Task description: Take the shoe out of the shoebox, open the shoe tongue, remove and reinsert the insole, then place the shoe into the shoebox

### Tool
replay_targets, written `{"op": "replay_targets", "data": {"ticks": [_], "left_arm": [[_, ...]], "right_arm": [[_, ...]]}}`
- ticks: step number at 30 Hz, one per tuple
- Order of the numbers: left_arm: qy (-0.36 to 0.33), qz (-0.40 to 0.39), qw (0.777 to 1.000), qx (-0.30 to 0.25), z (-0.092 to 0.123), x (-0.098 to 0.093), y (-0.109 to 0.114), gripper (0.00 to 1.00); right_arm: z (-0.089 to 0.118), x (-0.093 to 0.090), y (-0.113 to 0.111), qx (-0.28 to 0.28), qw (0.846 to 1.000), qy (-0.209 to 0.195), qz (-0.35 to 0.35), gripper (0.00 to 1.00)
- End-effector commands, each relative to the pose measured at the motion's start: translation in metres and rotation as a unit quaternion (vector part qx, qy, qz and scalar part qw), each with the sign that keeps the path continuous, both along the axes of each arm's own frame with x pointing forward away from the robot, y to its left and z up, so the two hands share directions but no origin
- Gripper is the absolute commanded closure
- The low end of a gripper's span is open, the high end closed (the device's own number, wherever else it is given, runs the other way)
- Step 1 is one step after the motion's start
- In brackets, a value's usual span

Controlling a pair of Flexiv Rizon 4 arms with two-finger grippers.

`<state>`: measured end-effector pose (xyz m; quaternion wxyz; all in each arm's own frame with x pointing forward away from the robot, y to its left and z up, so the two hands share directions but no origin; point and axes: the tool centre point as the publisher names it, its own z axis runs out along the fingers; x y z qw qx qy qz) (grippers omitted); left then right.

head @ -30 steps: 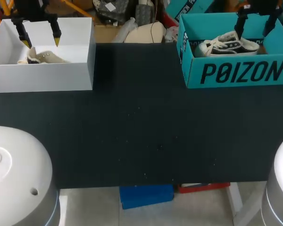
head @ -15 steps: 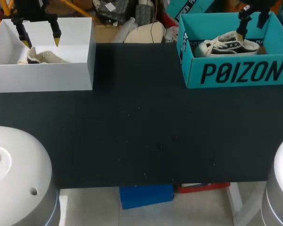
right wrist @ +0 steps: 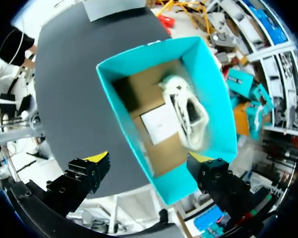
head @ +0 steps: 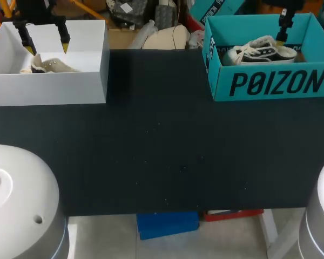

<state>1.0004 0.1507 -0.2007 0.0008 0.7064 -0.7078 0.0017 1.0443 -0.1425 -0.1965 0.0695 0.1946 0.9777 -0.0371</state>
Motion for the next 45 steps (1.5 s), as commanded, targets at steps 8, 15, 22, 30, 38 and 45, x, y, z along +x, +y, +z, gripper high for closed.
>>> {"op": "replay_targets", "data": {"ticks": [8, 15, 22, 30, 38, 45], "left_arm": [[0.001, 0.000, 1.000, 0.001, 0.001, 0.000, 0.000, 0.00], [0.001, 0.000, 1.000, 0.001, 0.001, 0.000, 0.000, 0.00], [0.001, 0.000, 1.000, 0.001, 0.001, 0.000, 0.000, 0.00], [0.001, 0.000, 1.000, 0.001, 0.001, 0.000, 0.000, 0.00], [0.001, 0.000, 1.000, 0.001, 0.001, 0.000, 0.000, 0.00], [0.001, 0.000, 1.000, 0.001, 0.001, 0.000, 0.000, 0.00]], "right_arm": [[-0.049, 0.068, 0.013, 0.017, 0.962, 0.030, 0.272, 0.64], [-0.083, 0.084, -0.001, 0.023, 0.957, 0.050, 0.285, 0.62], [-0.103, 0.104, -0.018, 0.019, 0.956, 0.064, 0.285, 0.59], [-0.117, 0.124, -0.023, 0.012, 0.957, 0.077, 0.280, 0.61], [-0.139, 0.127, -0.023, 0.020, 0.965, 0.087, 0.245, 0.64], [-0.156, 0.126, -0.027, 0.020, 0.973, 0.078, 0.219, 0.64]]}}
